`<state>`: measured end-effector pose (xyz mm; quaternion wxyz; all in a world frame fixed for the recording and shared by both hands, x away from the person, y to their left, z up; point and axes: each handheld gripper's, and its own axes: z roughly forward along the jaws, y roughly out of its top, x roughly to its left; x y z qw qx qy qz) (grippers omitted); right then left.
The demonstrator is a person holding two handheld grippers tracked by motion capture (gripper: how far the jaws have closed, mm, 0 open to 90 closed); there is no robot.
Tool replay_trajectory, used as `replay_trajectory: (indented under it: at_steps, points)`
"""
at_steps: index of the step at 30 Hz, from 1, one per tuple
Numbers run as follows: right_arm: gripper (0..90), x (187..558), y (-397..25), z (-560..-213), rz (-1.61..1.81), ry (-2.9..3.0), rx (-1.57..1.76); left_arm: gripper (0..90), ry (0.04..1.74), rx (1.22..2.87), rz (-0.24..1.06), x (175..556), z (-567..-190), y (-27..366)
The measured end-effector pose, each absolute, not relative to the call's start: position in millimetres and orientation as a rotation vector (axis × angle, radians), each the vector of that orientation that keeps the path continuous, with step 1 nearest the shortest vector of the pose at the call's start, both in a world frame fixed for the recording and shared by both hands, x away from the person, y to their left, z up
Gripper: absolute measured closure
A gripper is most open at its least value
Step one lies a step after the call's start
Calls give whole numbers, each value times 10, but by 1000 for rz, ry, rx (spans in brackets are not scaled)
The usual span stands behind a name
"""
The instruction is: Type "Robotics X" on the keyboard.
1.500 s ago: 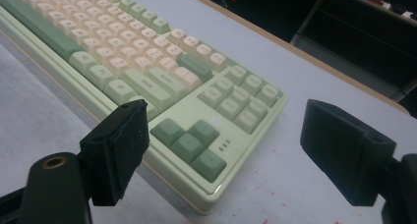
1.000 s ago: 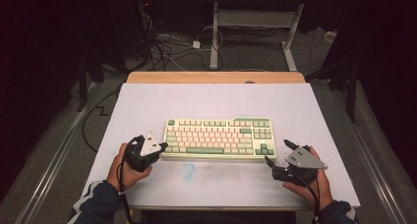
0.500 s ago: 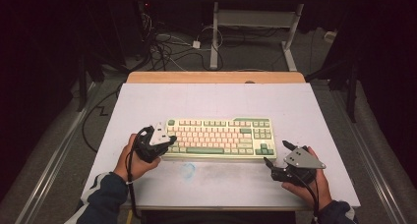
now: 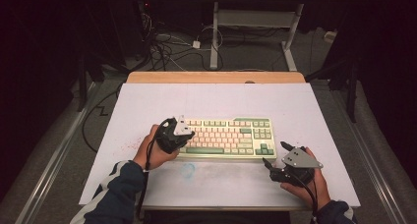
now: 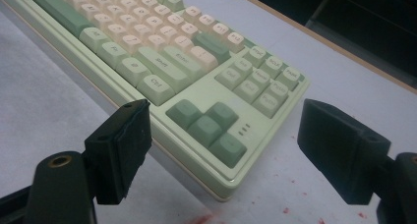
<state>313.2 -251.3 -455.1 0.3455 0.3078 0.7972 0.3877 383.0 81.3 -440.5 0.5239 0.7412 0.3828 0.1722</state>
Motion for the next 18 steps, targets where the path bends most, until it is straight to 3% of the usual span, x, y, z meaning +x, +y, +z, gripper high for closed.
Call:
replay_trajectory:
  at_steps: [18]
  points:
    - [221, 3198, -2459, -4586, 980, 2104, 770, 868, 976, 1847, 423, 4107, -4598, 493]
